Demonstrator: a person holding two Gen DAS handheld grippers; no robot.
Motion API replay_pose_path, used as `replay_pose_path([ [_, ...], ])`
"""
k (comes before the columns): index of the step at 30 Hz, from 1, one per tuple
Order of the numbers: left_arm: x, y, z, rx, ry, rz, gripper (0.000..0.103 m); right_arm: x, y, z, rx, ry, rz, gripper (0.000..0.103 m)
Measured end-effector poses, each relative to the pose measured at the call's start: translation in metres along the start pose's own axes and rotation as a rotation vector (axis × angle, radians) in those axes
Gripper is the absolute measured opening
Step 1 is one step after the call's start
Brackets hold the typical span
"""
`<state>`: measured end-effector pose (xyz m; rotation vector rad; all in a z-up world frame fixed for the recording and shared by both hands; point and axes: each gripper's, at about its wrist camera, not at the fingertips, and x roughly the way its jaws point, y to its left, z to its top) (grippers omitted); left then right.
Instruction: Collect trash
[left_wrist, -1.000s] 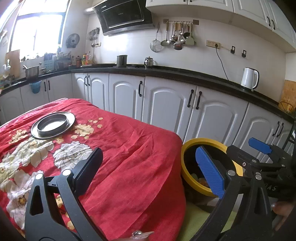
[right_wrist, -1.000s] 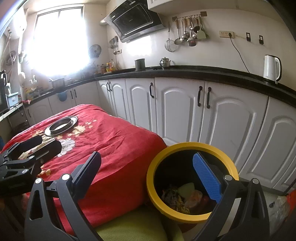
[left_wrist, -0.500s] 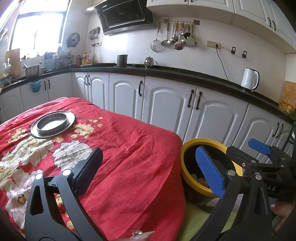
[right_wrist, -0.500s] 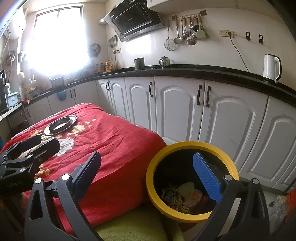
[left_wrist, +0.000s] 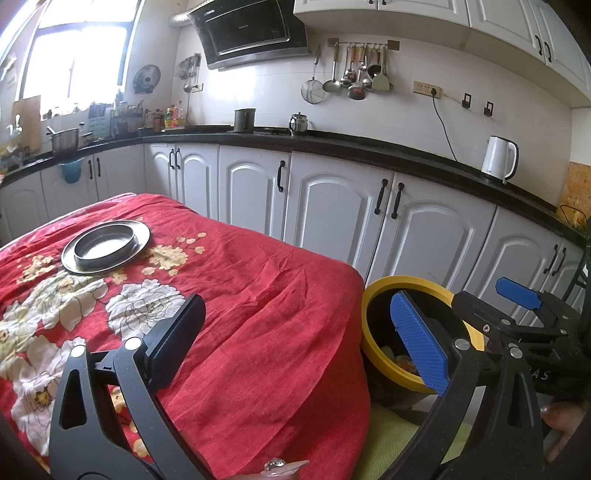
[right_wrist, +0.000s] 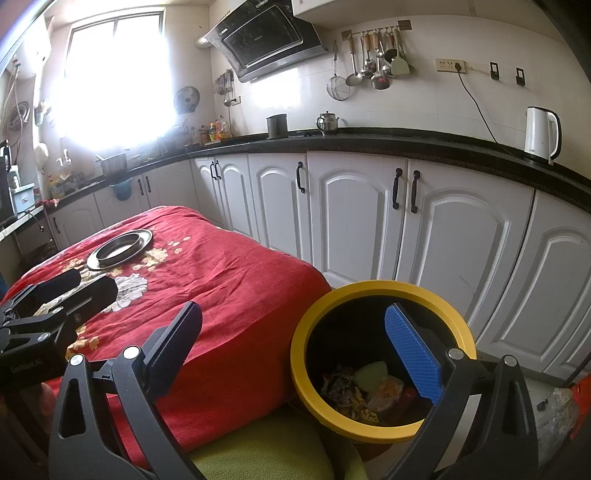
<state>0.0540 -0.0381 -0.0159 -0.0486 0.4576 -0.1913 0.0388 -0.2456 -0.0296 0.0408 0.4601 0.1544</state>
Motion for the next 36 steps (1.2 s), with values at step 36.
replay_pose_path([
  [36,0.0040,0.0007,-0.0089,-0.049,0.028,0.014,0.092,0.0049,0.0015,-0.0044,-0.012,0.022,-0.011,0.097],
])
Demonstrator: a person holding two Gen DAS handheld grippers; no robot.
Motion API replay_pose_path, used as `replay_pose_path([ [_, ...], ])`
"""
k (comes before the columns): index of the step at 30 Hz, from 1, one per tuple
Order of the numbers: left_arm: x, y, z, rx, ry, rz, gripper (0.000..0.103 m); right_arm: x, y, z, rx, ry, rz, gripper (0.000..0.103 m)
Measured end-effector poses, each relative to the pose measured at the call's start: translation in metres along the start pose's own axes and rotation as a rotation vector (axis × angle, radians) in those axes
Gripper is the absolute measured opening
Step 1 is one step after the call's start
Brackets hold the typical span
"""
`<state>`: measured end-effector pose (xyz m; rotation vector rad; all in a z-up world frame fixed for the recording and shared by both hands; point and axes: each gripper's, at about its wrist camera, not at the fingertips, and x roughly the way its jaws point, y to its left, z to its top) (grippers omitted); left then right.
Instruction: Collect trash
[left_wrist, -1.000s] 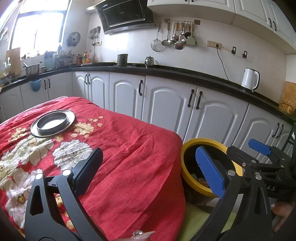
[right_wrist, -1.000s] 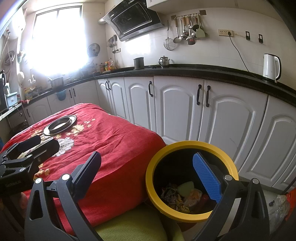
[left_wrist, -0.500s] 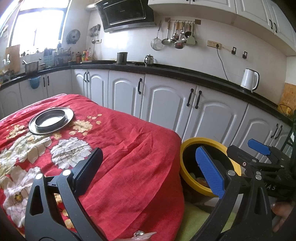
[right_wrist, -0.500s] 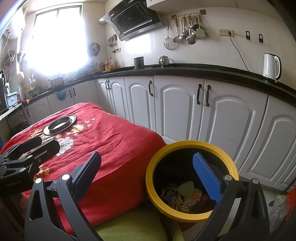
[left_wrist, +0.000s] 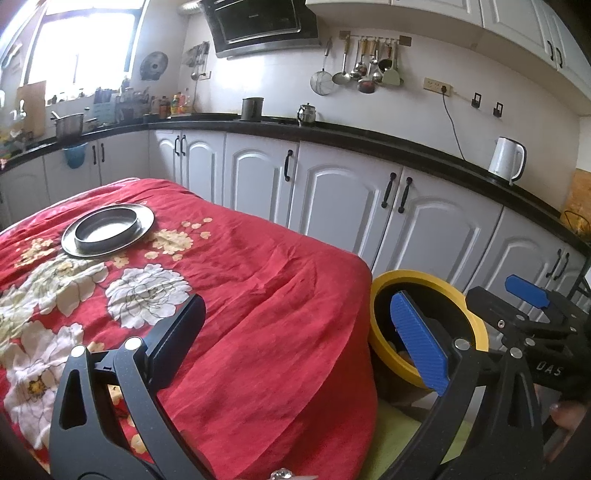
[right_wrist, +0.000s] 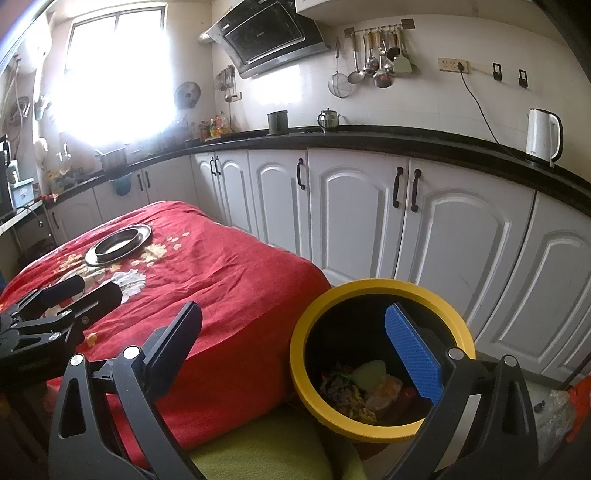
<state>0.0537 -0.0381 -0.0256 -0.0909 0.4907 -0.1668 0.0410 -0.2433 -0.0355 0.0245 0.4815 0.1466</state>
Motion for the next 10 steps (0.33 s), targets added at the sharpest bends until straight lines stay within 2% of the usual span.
replay_pose_path([
  [3,-0.003,0.017,0.003,-0.058,0.015,0.019,0.092,0.002,0.003,0.002,-0.010,0.008,0.000,0.097],
  [5,-0.007,0.039,0.005,-0.103,0.032,0.043,0.092,0.004,0.013,0.009,-0.036,0.002,0.031,0.097],
  [8,-0.025,0.095,0.003,-0.209,0.060,0.153,0.092,0.012,0.050,0.023,-0.106,0.000,0.129,0.097],
  [10,-0.048,0.148,-0.008,-0.286,0.073,0.307,0.092,0.025,0.090,0.031,-0.150,0.035,0.228,0.097],
])
